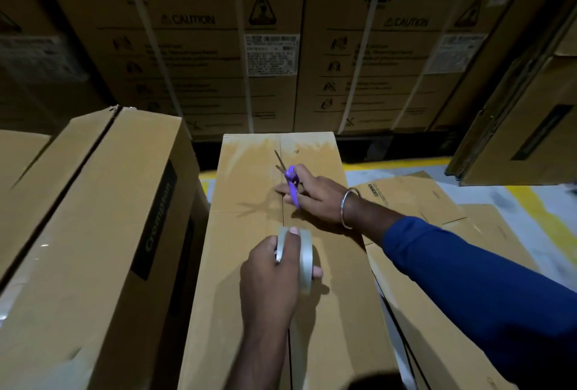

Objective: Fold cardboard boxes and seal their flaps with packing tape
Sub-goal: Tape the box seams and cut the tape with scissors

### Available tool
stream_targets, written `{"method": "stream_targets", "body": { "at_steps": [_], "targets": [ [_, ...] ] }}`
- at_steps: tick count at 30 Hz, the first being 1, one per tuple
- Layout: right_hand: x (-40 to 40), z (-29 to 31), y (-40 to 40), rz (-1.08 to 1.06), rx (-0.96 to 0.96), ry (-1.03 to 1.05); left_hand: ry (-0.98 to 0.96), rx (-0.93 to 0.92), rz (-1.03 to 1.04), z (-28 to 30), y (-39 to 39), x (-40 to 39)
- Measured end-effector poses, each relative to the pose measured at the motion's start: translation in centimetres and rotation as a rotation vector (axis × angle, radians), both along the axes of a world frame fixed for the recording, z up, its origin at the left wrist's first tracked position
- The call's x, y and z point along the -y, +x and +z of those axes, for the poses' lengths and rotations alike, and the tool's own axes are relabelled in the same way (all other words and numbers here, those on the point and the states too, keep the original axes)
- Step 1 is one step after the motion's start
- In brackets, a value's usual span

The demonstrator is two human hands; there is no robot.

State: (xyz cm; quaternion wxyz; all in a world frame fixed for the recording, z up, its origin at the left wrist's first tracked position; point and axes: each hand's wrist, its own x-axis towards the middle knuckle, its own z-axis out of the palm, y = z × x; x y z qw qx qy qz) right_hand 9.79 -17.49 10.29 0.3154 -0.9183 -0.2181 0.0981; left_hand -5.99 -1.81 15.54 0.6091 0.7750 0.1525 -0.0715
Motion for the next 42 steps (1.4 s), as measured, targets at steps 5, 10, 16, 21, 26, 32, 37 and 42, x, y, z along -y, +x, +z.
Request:
{"method": "stream_targets", "body": {
  "at_steps": [5,10,16,21,26,32,37,42],
  "targets": [
    [-1.3,-0.1,1.7,-0.06,-0.008,-0.111,0.018,-0.003,-0.023,-0.5,0.5,-0.1],
    [-1.2,-1.6,0.4,-0.055,-0.038,-0.111,0.044,0.002,-0.044,-0.9,0.7,-0.1],
    [-1.7,-1.3,0.6,-0.158,-0.118,-0.09,0.201,-0.011,-0.049,0.4,-2.7,-0.2],
    [-2.6,0.6,-0.4,-0.199,-0.139,-0.212,0.144,-0.188,-0.14,1.9,-9.9,-1.7],
    [-3.1,2.4,-4.8,-0.083,-0.119,-0.119,0.075,-0.245,-0.191,1.9,-12.1,-3.1],
    [-2.0,2.1,-14.4,0.111,-0.163,-0.081,-0.014,-0.222,-0.173,1.6,-11.9,-3.3],
    [-2.1,1.6,-14.9,0.057,-0.129,-0.105,-0.061,-0.215,-0.159,1.0,-11.7,-3.3],
    [-2.7,2.5,-14.7,0.016,-0.167,-0.051,-0.128,-0.224,-0.124,0.7,-11.9,-3.6]
  ]
}}
